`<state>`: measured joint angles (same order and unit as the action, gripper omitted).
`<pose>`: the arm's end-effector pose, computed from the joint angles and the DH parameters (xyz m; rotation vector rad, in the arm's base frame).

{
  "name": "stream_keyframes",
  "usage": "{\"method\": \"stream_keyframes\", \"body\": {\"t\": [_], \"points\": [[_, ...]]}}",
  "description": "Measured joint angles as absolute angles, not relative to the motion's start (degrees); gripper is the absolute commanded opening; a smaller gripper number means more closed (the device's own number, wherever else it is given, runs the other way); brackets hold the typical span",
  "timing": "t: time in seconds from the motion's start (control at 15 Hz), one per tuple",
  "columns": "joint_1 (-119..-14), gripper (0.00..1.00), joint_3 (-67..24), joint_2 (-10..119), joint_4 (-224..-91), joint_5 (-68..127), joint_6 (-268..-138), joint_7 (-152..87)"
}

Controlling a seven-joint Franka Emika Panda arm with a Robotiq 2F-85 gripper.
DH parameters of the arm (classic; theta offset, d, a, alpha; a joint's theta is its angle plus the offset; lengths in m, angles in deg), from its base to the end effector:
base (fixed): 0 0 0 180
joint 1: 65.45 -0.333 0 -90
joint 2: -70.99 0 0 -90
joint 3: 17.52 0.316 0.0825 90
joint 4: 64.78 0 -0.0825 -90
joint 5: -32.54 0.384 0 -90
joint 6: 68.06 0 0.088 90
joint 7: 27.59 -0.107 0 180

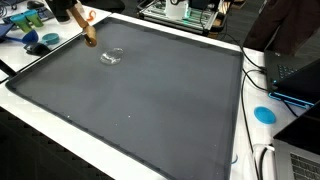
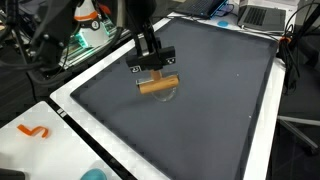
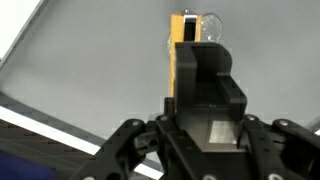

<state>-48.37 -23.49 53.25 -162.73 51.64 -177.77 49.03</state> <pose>0.5951 -0.2220 0.4049 -2.6472 -1.1333 -0.2117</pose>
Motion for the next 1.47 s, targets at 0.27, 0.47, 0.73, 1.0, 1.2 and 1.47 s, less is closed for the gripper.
{"method": "stream_keyframes", "body": {"t": [0.27,0.47,0.73,1.0,1.2,1.47], "points": [[-51.5,0.24,-23.3,58.7,-168.9,48.5,-181.4,46.3],[-53.8,0.24,-23.1,62.4,-172.8,46.1,-183.9,43.3],[-56.3,0.24,-22.5,66.8,-177.5,44.2,-188.0,38.6],[-58.8,0.24,-21.4,70.7,-182.0,39.8,-191.7,32.6],[-60.7,0.24,-20.2,73.4,-185.4,35.1,-193.8,27.2],[-62.8,0.24,-18.7,76.2,-189.2,29.3,-196.0,20.6]]}}
